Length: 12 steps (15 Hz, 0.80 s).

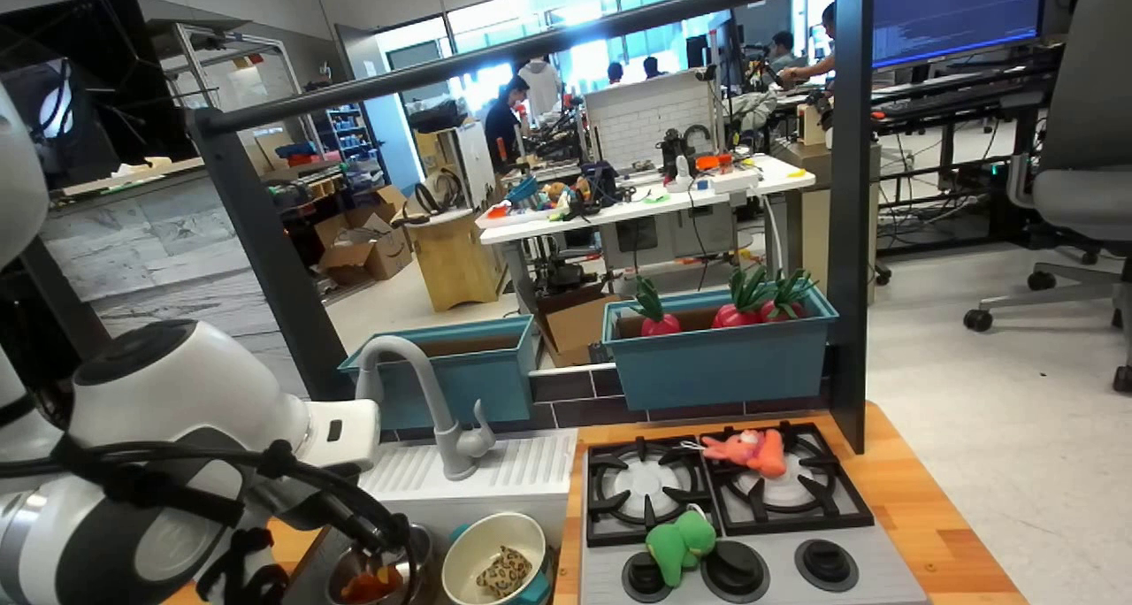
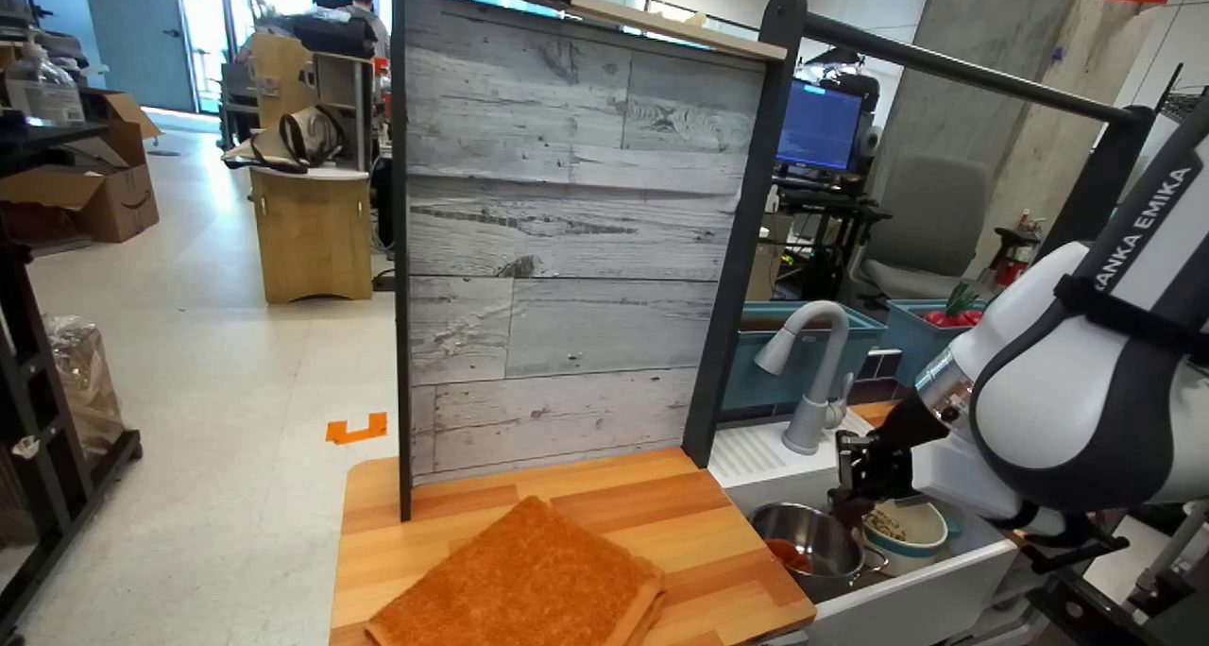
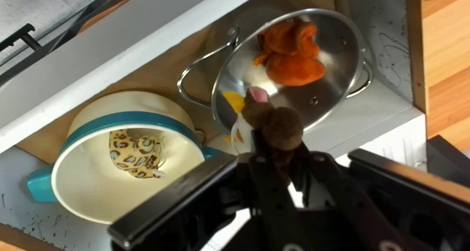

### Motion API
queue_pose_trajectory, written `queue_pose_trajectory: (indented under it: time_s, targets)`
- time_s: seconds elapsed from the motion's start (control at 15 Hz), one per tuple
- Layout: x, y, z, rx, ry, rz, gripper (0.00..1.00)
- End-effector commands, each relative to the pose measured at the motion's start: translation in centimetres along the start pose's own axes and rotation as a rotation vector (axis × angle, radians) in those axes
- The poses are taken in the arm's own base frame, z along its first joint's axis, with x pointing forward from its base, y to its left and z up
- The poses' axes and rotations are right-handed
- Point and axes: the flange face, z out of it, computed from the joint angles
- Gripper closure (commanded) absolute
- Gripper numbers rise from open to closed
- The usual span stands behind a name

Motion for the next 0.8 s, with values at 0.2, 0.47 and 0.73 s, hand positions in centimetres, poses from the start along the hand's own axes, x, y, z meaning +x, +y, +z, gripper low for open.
queue_pose_trajectory:
  time_s: [0.2,0.47,0.73]
  targets:
    - [1.1,0.9,0.1,0.051,-0.018,-0.009,0.84]
    - [1.5,1.4,-0.2,0.069,-0.027,-0.006,0.58]
    - [1.4,1.0,-1.1,0.087,-0.059,0.01,0.29]
